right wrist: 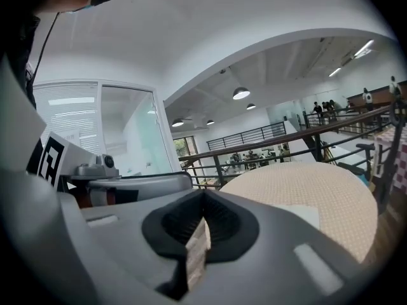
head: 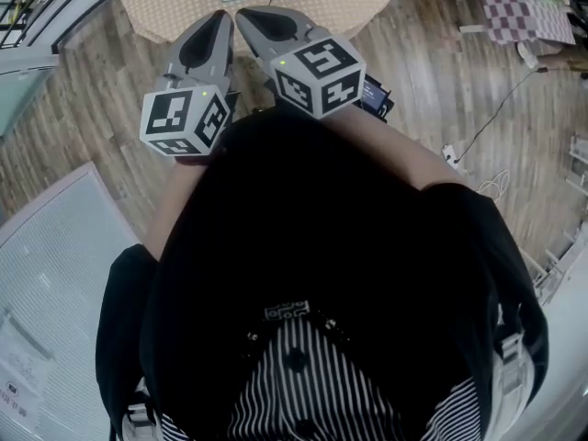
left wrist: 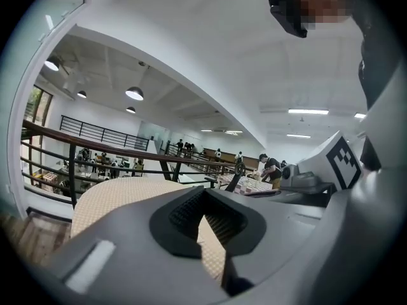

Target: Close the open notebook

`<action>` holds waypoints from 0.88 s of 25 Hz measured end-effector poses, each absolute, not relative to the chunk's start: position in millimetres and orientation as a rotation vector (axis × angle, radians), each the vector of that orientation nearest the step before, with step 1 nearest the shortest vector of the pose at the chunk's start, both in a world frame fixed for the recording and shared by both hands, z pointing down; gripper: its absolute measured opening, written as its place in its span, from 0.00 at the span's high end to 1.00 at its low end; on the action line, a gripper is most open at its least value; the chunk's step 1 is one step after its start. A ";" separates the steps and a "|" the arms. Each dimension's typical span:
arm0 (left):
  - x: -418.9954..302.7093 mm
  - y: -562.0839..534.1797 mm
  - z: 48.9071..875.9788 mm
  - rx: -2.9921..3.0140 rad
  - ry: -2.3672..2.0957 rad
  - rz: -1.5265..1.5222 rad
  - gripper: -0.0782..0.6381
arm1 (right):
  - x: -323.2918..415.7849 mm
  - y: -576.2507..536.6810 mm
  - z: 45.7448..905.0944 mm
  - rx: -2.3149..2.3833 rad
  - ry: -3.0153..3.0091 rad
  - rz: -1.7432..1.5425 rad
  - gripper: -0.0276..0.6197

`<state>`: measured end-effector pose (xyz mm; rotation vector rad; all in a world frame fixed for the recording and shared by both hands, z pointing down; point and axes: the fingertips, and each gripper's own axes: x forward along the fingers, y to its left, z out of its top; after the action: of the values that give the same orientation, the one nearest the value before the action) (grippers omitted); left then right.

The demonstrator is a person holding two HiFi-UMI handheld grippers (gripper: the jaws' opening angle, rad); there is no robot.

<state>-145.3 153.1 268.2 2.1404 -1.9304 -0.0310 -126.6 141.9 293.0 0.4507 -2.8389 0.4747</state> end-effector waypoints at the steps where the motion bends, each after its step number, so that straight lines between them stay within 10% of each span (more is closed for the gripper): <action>1: -149.1 146.6 268.5 2.140 -1.930 -0.027 0.89 | -133.0 136.4 293.7 0.435 -2.835 0.474 0.95; 22: -212.0 -17.7 274.5 2.048 -1.965 0.006 0.89 | -196.8 -37.4 309.1 0.345 -2.775 0.649 0.95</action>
<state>-212.0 -17.7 274.5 2.0477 -1.9649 0.0061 -196.8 -37.4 309.1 0.3447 -2.7754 0.6487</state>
